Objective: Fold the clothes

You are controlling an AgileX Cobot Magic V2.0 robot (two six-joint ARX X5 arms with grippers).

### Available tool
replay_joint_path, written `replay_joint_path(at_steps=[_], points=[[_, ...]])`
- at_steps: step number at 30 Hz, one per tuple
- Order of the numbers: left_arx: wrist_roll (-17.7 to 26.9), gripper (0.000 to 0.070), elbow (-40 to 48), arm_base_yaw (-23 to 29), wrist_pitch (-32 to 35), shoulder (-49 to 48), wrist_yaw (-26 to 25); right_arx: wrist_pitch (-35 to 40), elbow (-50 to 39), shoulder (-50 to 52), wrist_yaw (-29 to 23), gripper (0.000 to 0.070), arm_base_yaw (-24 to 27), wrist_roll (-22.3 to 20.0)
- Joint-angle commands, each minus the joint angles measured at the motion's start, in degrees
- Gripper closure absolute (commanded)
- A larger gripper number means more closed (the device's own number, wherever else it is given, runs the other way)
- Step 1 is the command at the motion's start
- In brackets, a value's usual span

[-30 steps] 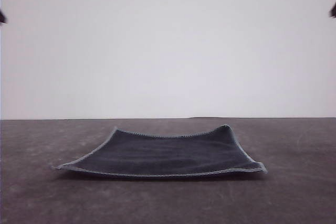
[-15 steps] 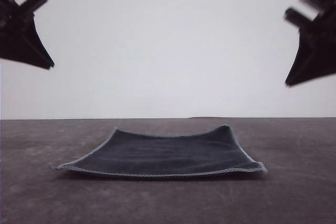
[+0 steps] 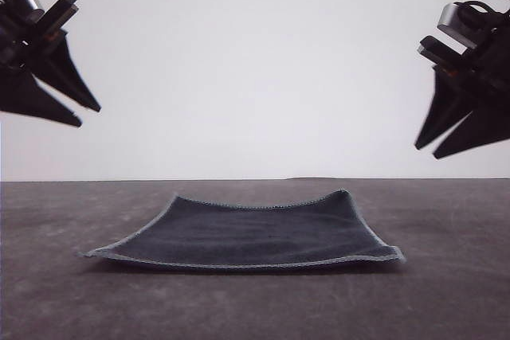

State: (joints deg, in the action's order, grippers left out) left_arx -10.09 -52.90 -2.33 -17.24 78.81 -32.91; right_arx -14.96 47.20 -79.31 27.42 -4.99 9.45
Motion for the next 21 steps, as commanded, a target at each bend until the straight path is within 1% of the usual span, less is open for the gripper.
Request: replay_joint_path(at_steps=[1, 6, 10, 13, 15, 18, 21], points=[[0.6, 0.0273, -1.0, 0.0, -0.1, 0.7, -0.1, 0.4, 0.5, -0.7, 0.2, 0.0269, -0.2, -0.5], [0.6, 0.0271, -1.0, -0.1, -1.2, 1.0, -0.1, 0.9, 0.5, -0.7, 0.2, 0.0269, -0.2, -0.5], [0.5, 0.0271, -1.0, -1.0, -0.5, 3.2, -0.1, 3.7, 0.5, -1.4, 1.0, 0.0269, -1.0, -0.6], [0.3, 0.0271, -1.1, -2.2, 2.2, 7.2, -0.3, 7.1, 0.5, -3.3, 3.0, 0.0269, -2.0, 0.2], [-0.8, 0.0271, -1.4, -3.0, 4.5, 10.6, -0.9, 9.4, 0.8, -5.2, 4.2, 0.0269, -2.5, 1.2], [-2.1, 0.0271, -3.3, -4.0, 6.7, 15.9, -2.7, 9.8, 2.7, -9.1, 5.3, 0.0269, -3.1, 1.5], [-2.1, 0.0271, -7.2, -5.1, 6.8, 21.0, -3.2, 10.1, 5.4, -13.6, 6.2, 0.0269, -3.5, 1.6]])
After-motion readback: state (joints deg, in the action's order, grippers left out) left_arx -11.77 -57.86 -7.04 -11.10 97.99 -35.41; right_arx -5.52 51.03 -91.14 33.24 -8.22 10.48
